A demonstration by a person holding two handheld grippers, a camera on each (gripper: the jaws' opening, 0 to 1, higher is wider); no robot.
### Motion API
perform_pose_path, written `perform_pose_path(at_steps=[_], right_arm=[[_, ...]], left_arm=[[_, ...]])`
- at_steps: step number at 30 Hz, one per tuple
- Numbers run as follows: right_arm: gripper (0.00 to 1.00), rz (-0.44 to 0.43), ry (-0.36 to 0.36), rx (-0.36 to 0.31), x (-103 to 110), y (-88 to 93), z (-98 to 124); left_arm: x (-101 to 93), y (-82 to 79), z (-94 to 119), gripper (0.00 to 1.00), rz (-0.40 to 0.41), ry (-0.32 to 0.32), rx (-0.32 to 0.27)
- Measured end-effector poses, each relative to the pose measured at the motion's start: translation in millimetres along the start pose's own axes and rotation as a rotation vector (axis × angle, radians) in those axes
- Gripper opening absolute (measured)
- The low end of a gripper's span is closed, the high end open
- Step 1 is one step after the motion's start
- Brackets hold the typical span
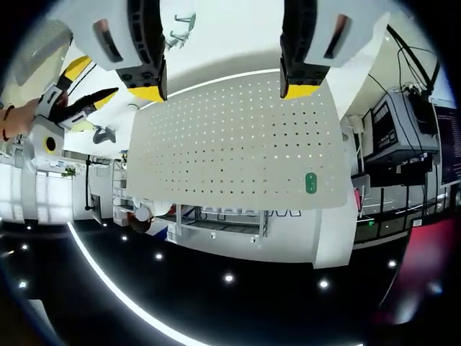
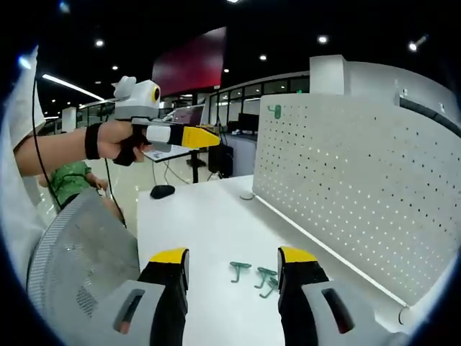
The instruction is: Insert the hook assembly into the mounting plate slot until the hook locks in place.
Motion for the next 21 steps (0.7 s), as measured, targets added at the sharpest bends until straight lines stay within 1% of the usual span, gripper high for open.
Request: perform_pose_path(at_steps=[2, 5, 6, 7, 10, 13, 16, 21], right_arm=[[0.49, 0.003, -0.002, 0.007, -2, 1.0, -2], [0.49, 0.009, -0.011, 0.016, -4, 1.9, -4], [0.48, 0.014, -0.017, 0.031, -4, 3.1, -6], [0.48, 0.018, -0.018, 0.038, -4, 3.6, -6], [0.48, 0.031, -0.030, 0.054, -5, 5.6, -11], [0.48, 0.052, -0.038, 0.073, -6, 6.9, -14], [0.47, 0.051, -0.049, 0.081, -7, 8.1, -18], [0.46, 0.064, -0.056, 0.108, -8, 10.9, -24]], left_arm=[[-3.2, 2.8, 2, 0.65, -0.005, 0.006, -0.002], [-7.9, 9.5, 5, 0.65, 0.005, 0.011, 0.011], [-11.2, 12.4, 6, 0.65, 0.039, 0.029, 0.010], [-12.4, 13.7, 7, 0.66, 0.056, 0.030, 0.004], [-18.6, 19.1, 11, 0.66, 0.044, 0.025, 0.009], [-25.1, 24.8, 13, 0.66, 0.048, 0.040, 0.017], [-30.3, 30.1, 16, 0.65, 0.056, 0.047, 0.031], [-37.4, 39.4, 22, 0.66, 0.042, 0.063, 0.056]])
Point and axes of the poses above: the point that each gripper's makers call its tool centre point, and the gripper's own axes: z roughly backward along the fingers, x roughly to its left, y roughly out of its underside, the point moved 7 cm from there along z, roughly backward along the fingers, and after that the axes turned 8 degrees about x, right-handed, at the moved point
